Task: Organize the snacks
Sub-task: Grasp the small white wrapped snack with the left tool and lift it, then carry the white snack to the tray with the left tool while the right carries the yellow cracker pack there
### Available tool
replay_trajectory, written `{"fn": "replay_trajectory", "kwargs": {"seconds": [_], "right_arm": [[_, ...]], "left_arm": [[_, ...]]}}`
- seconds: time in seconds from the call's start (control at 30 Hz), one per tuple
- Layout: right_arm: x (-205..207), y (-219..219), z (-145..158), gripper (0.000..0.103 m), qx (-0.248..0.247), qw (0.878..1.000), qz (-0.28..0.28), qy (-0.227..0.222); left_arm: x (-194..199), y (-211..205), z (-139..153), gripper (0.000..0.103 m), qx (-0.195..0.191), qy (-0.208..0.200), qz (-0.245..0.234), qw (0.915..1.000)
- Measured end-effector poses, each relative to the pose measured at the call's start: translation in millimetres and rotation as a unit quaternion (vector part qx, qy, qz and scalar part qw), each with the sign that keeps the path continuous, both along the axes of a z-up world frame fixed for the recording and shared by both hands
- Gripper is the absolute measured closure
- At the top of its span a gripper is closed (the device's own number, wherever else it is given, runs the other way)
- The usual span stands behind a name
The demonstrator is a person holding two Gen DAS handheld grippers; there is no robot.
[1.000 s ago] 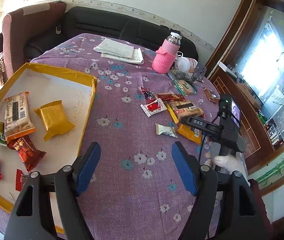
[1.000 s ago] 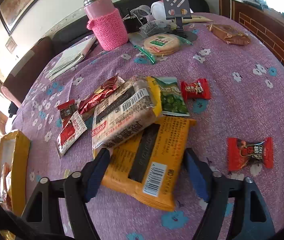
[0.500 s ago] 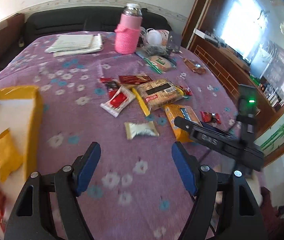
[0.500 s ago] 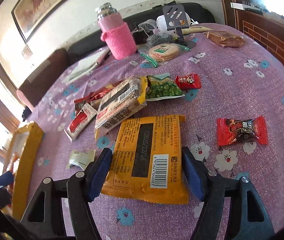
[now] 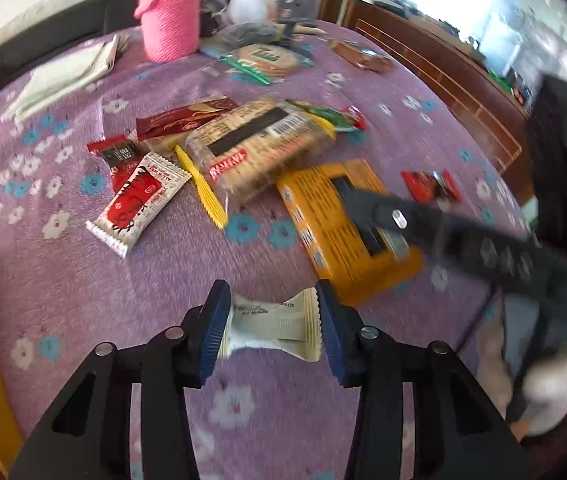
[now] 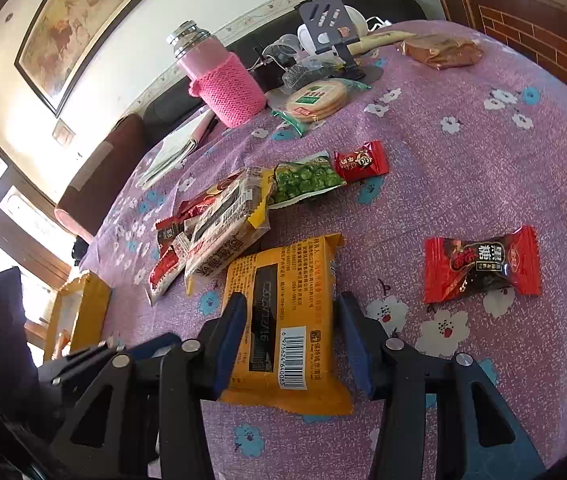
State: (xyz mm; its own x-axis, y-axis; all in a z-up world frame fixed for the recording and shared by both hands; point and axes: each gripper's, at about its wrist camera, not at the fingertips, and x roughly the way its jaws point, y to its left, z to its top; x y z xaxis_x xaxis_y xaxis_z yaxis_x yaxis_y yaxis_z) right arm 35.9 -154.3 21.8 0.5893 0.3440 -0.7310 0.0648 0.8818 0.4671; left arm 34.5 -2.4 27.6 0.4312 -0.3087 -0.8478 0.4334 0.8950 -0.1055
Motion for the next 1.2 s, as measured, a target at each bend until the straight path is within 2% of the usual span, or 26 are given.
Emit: {"fn": "replay_trajectory", "kwargs": {"seconds": [0.1,0.17,0.27,0.3,0.33,0.37,0.4,0.43,0.5,0.63,0.87,0.97,1.0,1.07,1.13,1.17,1.2], "right_arm": [[0,-3,-1,0.044,0.026,1.0,-0.002,0.001],[0,-1,0,0.041,0.022,1.0,0.002,-0.001],[-1,5,2,0.033,0.016,1.0,0.013,-0.006],[-1,6,2,0.031,0.014,1.0,0.015,-0.007],[-2,7,2,0.029,0.013,1.0,0.016,-0.007],[-1,8,2,0.028,0.012,1.0,0.017,-0.008],[-2,9,2,0.026,0.011,1.0,0.018,-0.009],[-2,10,3,0.025,0.009,1.0,0.019,-0.01],[-2,13,2,0.022,0.007,1.0,0.021,-0.014],[-1,15,2,0.02,0.0,1.0,0.026,-0.018],[-5,32,2,0.015,-0.061,0.997,0.04,-0.029],[-2,35,3,0.015,-0.072,0.997,0.033,-0.02],[0,41,3,0.015,-0.09,0.995,0.034,-0.012],[7,63,2,0.015,-0.171,0.984,0.048,0.016],[12,80,-1,0.015,-0.23,0.971,0.056,0.039],[13,84,-2,0.018,-0.244,0.968,0.051,0.041],[13,83,-1,0.029,-0.241,0.969,0.046,0.043]], "left_arm": [[-12,-6,3,0.059,0.028,-0.03,-0.018,0.999],[-12,-10,-3,0.05,0.051,-0.04,-0.021,0.9977],[-14,-15,-13,0.05,0.07,-0.053,-0.022,0.9959],[-16,-12,-12,0.053,0.062,-0.054,-0.018,0.9965],[-15,-11,-12,0.071,0.049,-0.045,-0.017,0.9976],[-16,-8,-10,0.082,0.043,-0.042,-0.011,0.9981],[-16,-6,-9,0.083,0.052,-0.041,-0.002,0.9978],[-17,-3,-7,0.09,0.056,-0.044,0.004,0.9974],[-24,7,-2,0.089,0.049,-0.045,0.015,0.9977],[-43,43,20,0.089,0.007,-0.06,0.057,0.9965],[-85,107,54,0.089,-0.076,-0.086,0.127,0.9853],[-97,124,61,0.089,-0.09,-0.092,0.142,0.9815],[-101,129,62,0.089,-0.096,-0.093,0.147,0.9801],[-108,138,65,0.089,-0.102,-0.098,0.154,0.9777],[-117,146,68,0.089,-0.106,-0.106,0.162,0.9754],[-122,150,70,0.089,-0.107,-0.11,0.165,0.9742],[-126,154,72,0.089,-0.107,-0.113,0.169,0.9732]]}}
